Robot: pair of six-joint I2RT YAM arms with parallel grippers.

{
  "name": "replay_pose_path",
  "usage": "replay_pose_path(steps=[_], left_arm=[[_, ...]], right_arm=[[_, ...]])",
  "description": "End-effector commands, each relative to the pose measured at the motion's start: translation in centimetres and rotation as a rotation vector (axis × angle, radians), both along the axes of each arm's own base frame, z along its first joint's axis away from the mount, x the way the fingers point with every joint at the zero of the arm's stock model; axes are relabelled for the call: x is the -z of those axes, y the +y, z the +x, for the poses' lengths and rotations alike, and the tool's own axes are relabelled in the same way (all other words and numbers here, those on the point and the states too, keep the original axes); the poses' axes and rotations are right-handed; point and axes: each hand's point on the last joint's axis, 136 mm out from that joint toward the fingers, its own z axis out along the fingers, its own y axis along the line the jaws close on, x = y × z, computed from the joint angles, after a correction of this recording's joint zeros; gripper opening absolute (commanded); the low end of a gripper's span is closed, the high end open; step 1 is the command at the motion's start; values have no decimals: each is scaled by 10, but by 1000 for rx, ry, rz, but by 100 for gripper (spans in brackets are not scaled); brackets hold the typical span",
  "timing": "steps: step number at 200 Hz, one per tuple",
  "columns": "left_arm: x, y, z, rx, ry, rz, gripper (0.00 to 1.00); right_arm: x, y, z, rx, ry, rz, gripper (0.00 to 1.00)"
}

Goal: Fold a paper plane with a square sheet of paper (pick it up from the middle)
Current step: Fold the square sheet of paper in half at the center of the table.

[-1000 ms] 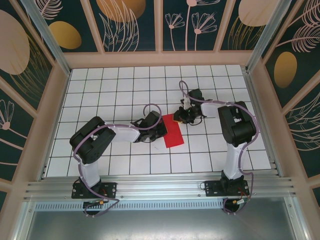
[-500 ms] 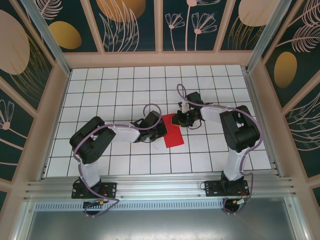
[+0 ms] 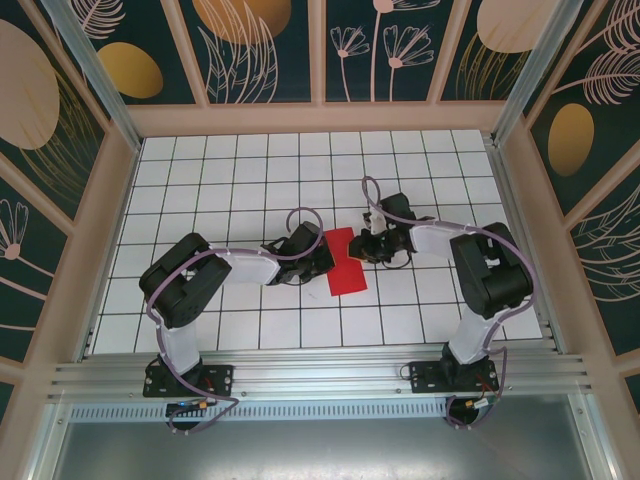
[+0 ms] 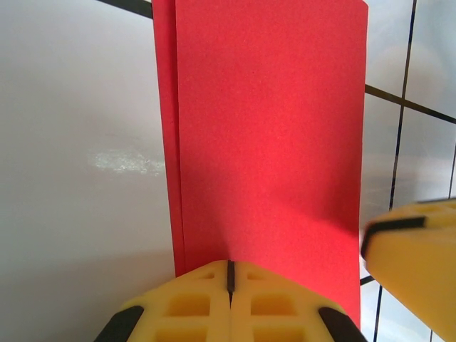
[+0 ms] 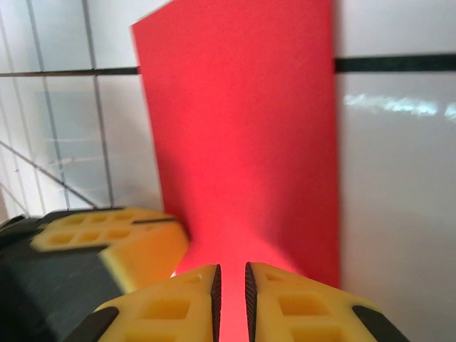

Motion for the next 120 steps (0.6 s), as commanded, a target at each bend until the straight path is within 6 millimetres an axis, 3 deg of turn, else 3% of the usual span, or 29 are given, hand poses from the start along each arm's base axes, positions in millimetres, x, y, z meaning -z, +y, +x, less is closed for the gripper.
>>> replay_pose_path(steps=[1, 43, 58, 91, 120], left_arm=[[52, 37, -33, 7, 134, 184, 1], [52, 35, -32, 10, 133, 182, 0], [51, 36, -32, 12, 131, 183, 0], [51, 35, -32, 15, 129, 183, 0], [51, 35, -32, 17, 130, 183, 0]], right_arm=[[1, 2, -21, -18, 32, 29, 21], [42, -18, -42, 24, 115, -59, 21], [36, -17, -42, 24, 101, -56, 21], [1, -11, -42, 6, 36, -2, 21], [3, -7, -61, -12, 53, 16, 21]])
